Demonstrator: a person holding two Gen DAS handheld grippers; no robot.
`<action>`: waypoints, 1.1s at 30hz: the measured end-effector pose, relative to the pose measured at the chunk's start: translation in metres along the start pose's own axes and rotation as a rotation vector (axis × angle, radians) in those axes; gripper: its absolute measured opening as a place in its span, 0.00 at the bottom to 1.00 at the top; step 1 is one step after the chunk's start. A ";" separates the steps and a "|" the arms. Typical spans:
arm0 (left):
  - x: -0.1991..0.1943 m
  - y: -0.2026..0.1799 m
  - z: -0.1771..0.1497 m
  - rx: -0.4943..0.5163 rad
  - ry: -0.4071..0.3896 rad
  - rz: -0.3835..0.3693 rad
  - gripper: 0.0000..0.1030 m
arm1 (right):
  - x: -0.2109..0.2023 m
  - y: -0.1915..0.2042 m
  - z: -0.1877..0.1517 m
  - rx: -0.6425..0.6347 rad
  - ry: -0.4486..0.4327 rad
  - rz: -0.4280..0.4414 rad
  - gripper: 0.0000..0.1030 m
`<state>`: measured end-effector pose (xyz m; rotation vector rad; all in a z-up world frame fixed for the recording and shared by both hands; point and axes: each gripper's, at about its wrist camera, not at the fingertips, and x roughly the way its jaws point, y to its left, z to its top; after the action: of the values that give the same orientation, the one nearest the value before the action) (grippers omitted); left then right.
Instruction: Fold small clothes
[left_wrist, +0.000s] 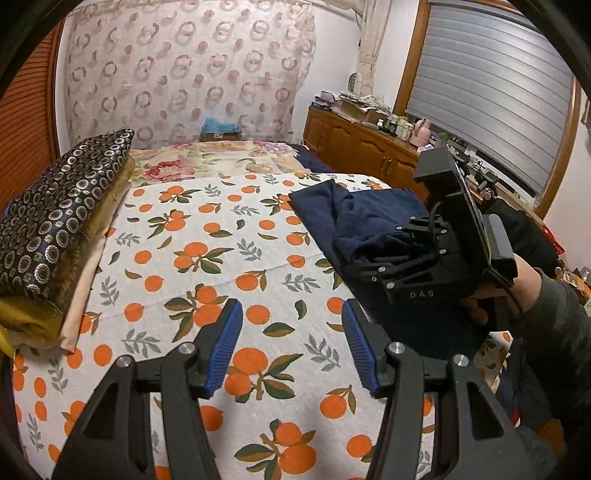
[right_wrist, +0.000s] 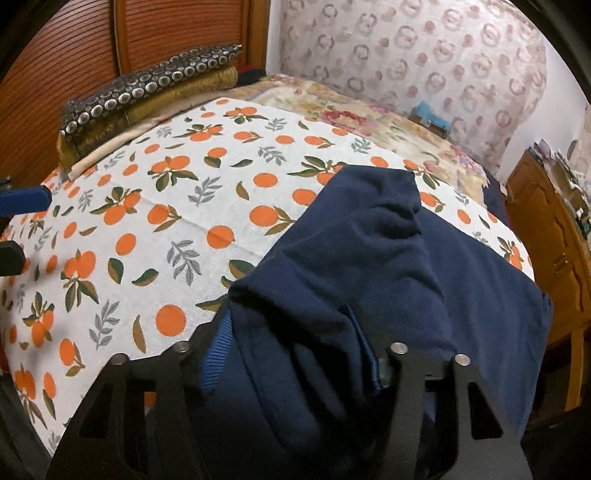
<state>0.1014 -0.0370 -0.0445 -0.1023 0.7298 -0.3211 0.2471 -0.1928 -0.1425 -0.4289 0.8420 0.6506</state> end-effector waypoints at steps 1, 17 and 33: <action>0.000 0.000 0.000 -0.002 0.000 -0.001 0.53 | -0.002 -0.002 0.000 0.009 -0.008 0.008 0.44; 0.007 -0.009 -0.002 0.016 0.013 -0.019 0.53 | -0.060 -0.058 0.010 0.137 -0.185 0.018 0.05; 0.014 -0.020 -0.007 0.031 0.034 -0.042 0.53 | -0.043 -0.207 0.006 0.377 -0.100 -0.244 0.04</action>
<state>0.1020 -0.0604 -0.0546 -0.0834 0.7564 -0.3750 0.3698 -0.3550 -0.0850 -0.1511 0.7811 0.2757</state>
